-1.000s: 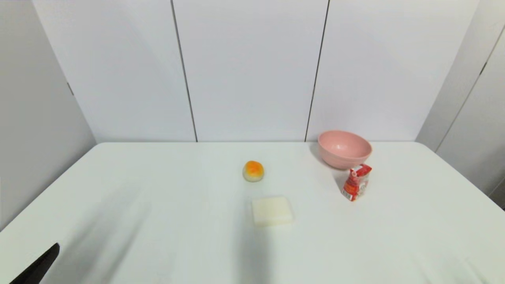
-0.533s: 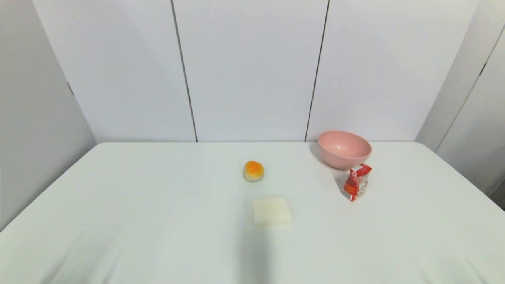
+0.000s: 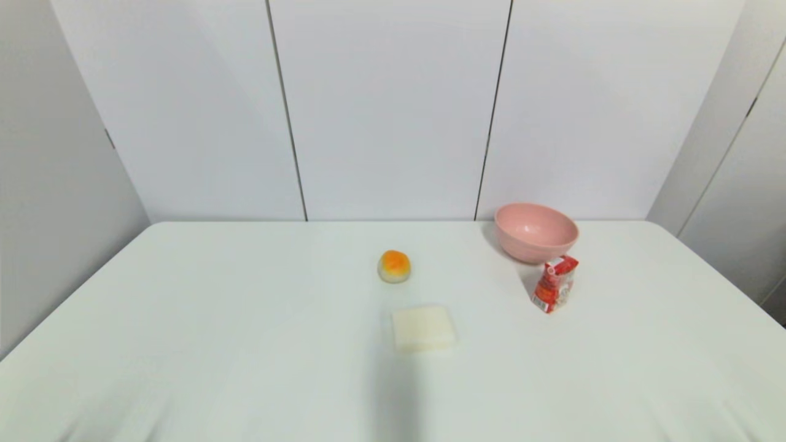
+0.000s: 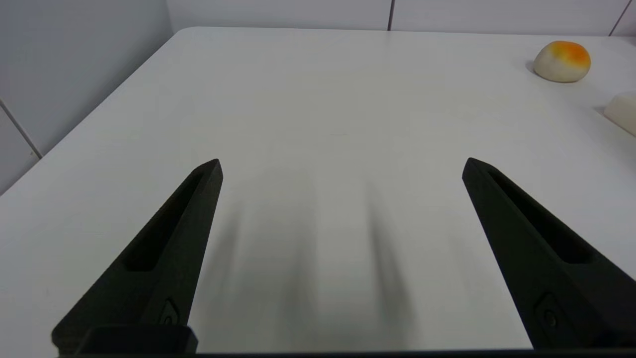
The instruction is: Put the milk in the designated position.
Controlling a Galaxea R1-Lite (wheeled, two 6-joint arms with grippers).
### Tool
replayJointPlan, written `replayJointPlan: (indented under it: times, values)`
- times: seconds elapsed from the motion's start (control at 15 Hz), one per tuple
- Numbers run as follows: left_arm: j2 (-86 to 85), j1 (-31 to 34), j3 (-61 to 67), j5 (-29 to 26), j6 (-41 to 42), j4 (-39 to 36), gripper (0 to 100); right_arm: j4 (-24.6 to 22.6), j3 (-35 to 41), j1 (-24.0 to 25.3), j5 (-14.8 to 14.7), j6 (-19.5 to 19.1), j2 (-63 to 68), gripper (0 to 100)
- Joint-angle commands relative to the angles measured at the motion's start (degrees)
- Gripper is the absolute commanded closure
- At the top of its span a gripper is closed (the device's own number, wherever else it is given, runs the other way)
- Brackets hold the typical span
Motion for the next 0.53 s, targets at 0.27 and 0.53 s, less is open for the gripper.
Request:
replayJointPlan:
  times: [0.27,0.53]
  values:
    - [0.09,0.0,0.02,0.01,-0.11,-0.02,0,0.01,0.0,-0.02,0.01,0.01,0.07,0]
    - [0.09,0.0,0.02,0.01,-0.11,-0.02,0,-0.17,0.0,-0.02,-0.08,-0.08,0.07,0]
